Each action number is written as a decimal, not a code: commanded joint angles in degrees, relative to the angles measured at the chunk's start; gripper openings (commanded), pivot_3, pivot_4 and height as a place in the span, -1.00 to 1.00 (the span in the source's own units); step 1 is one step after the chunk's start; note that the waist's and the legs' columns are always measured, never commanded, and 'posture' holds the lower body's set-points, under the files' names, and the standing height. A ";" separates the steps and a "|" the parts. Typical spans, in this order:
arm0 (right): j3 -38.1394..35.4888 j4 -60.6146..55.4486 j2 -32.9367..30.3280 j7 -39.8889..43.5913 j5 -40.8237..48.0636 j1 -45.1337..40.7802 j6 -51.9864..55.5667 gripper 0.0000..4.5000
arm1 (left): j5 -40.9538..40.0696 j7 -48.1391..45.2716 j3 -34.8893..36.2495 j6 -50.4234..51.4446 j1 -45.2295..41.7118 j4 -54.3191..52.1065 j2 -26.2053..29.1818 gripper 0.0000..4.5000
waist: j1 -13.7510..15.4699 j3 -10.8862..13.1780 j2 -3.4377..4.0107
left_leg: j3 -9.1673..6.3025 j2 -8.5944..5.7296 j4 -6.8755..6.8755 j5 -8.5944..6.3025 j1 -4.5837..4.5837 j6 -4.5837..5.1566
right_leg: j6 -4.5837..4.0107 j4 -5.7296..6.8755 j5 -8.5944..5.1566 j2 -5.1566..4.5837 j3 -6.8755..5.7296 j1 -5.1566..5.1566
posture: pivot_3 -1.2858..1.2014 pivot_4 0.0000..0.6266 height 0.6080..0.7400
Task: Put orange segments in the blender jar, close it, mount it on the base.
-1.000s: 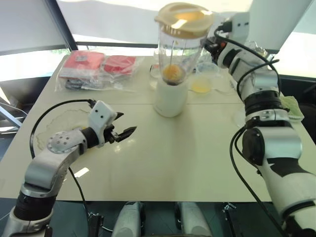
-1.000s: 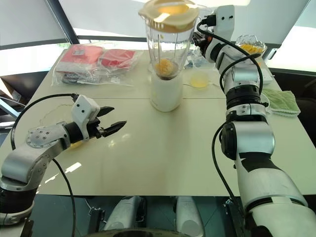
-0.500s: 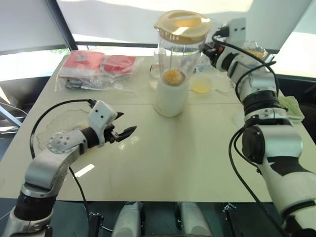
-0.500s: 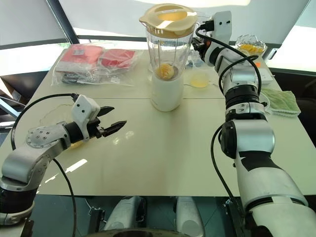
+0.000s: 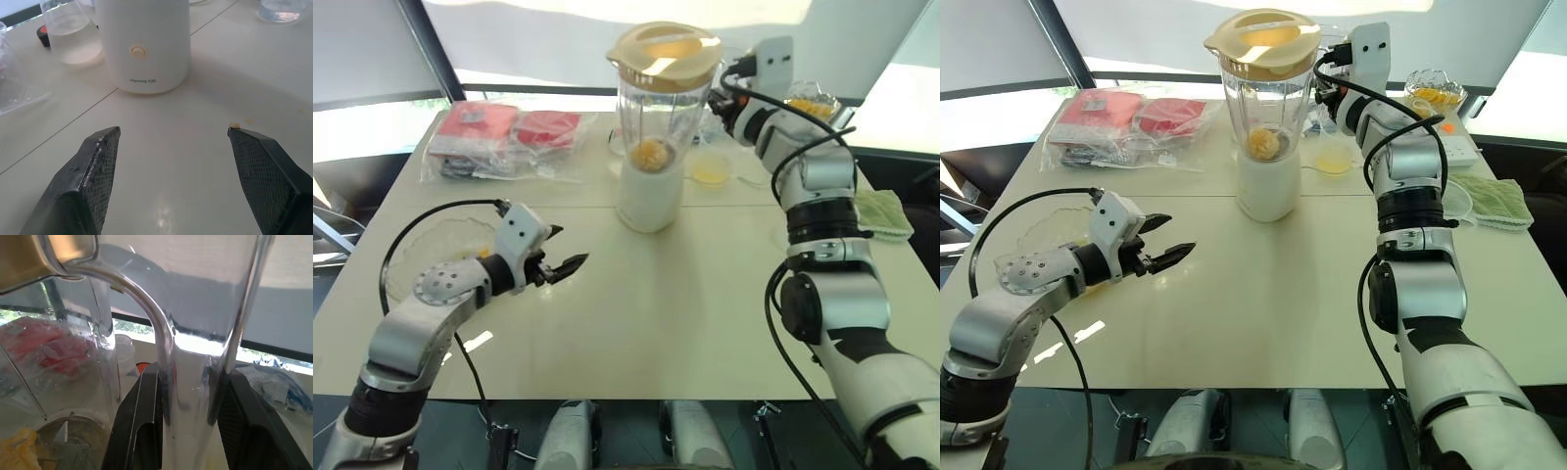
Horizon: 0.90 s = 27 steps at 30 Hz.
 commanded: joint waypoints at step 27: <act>3.49 -15.07 3.53 -14.46 -4.84 5.41 19.91 -0.54 | 3.40 0.85 -0.57 -3.17 -1.39 -0.13 -2.55 0.62 | 0.16 -0.09 -0.07 | -0.02 -0.02 0.02 0.00 0.10 0.00 | -0.01 -0.03 -0.01 0.00 -0.02 0.16 | 0.03 -0.52 1.00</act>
